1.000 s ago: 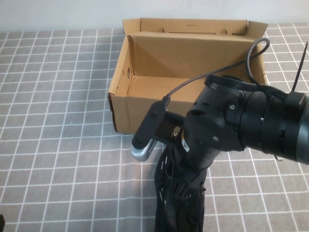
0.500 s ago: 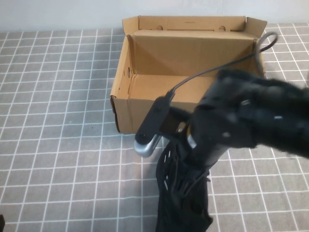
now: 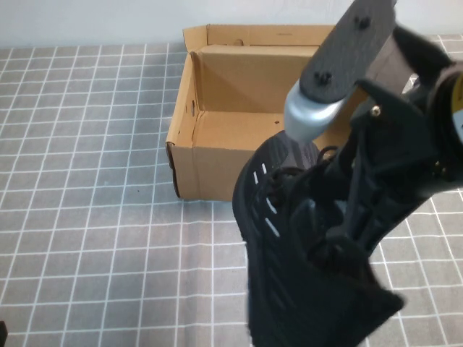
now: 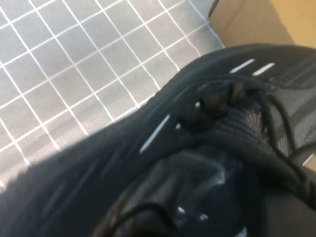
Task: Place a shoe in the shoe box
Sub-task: Pick up the shoe from the table, then hand over the shoe
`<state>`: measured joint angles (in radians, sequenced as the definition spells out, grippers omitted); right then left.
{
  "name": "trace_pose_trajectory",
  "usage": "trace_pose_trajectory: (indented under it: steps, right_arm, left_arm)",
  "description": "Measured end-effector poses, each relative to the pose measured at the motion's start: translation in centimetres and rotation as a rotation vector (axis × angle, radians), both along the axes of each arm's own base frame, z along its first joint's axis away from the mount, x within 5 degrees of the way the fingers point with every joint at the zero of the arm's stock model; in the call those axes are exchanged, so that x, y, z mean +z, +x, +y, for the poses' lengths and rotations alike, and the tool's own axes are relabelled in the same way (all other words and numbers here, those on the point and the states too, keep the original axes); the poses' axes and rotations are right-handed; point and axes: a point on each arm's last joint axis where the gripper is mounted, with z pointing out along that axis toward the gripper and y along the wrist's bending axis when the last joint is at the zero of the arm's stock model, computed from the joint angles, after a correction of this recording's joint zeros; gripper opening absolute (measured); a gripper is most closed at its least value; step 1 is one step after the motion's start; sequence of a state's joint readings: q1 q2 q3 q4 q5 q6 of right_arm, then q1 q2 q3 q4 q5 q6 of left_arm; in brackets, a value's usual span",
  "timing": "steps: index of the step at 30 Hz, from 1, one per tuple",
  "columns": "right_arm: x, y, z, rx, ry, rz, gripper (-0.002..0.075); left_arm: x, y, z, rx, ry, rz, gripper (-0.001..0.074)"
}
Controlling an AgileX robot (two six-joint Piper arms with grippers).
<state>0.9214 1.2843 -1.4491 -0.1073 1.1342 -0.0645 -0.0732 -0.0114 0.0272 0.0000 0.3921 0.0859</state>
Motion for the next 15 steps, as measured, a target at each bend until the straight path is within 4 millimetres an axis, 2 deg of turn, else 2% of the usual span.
trace_pose_trajectory:
  steps: [5, 10, 15]
  right_arm:
    - [1.2, 0.0, 0.0, -0.003, -0.003, 0.003, -0.0006]
    - [1.5, 0.4, 0.5, -0.004, -0.013, 0.012, -0.0006]
    - [1.5, 1.3, 1.7, -0.006, -0.028, 0.021, -0.0006]
  left_arm:
    - [0.0, 0.0, 0.0, 0.0, 0.0, 0.0, -0.0004]
    - [0.4, 0.1, 0.0, 0.003, -0.013, -0.041, -0.0004]
    - [2.5, 0.4, -0.4, 0.039, -0.423, -0.234, -0.0004]
